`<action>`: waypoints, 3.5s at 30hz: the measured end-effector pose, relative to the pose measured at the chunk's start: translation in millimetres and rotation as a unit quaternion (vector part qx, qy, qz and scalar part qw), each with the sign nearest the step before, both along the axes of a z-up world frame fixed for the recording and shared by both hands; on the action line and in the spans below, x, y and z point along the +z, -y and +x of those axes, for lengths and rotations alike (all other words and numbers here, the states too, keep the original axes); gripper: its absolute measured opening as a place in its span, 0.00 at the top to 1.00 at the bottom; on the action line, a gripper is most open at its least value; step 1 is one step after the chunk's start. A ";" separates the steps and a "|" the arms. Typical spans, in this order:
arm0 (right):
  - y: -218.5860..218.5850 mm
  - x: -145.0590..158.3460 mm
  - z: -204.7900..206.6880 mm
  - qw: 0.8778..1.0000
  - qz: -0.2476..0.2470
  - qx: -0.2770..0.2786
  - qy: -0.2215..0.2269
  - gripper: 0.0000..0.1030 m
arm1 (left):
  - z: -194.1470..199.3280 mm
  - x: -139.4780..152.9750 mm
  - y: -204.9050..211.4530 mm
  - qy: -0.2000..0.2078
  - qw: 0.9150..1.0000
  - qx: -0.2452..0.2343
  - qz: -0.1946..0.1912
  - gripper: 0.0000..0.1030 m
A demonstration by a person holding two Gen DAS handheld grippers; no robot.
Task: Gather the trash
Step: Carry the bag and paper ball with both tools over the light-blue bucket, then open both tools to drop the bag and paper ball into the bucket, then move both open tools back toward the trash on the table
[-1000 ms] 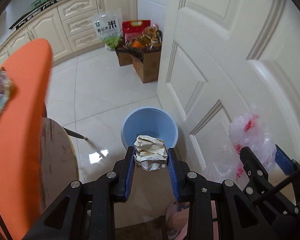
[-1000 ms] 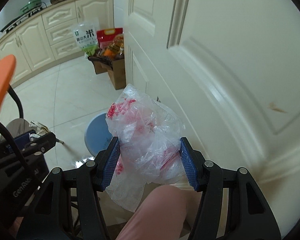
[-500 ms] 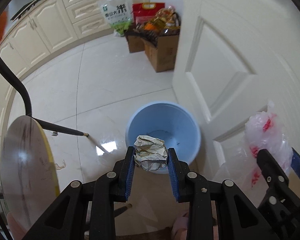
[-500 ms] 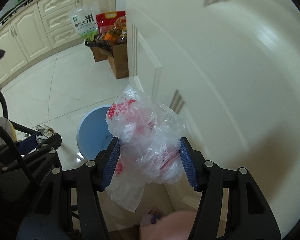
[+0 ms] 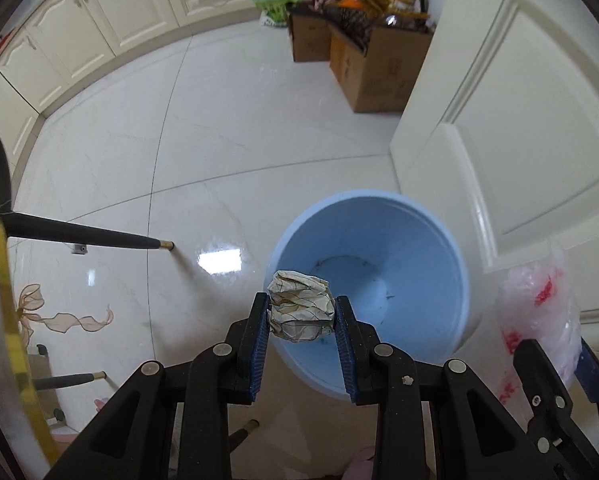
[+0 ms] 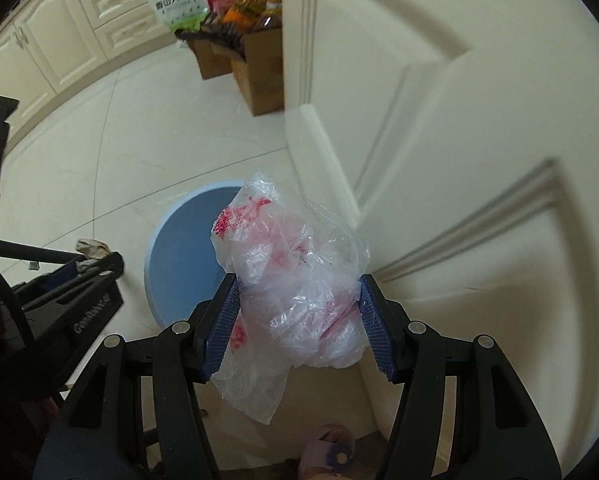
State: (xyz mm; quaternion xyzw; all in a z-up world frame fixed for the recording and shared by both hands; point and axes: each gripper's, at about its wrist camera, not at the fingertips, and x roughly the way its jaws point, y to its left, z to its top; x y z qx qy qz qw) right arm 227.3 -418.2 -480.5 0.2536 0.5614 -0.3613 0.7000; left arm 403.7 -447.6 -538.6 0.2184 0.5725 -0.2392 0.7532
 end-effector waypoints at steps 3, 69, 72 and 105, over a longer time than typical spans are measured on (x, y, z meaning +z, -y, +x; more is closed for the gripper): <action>1.1 -14.4 6.5 1.000 0.007 0.007 -0.006 0.45 | 5.9 -16.5 8.1 0.000 1.000 -0.020 0.007 0.73; -149.6 261.0 -168.9 0.977 -0.197 -0.075 0.032 0.27 | -260.2 277.4 -197.2 0.146 0.962 -0.184 -0.140 0.38; -161.6 291.1 -174.8 0.971 -0.220 -0.075 0.054 0.25 | -280.7 315.3 -228.6 0.175 0.953 -0.182 -0.164 0.34; -378.8 415.4 4.9 0.915 -0.262 0.200 0.231 0.09 | -300.8 489.0 -598.2 0.330 0.927 0.087 -0.156 0.15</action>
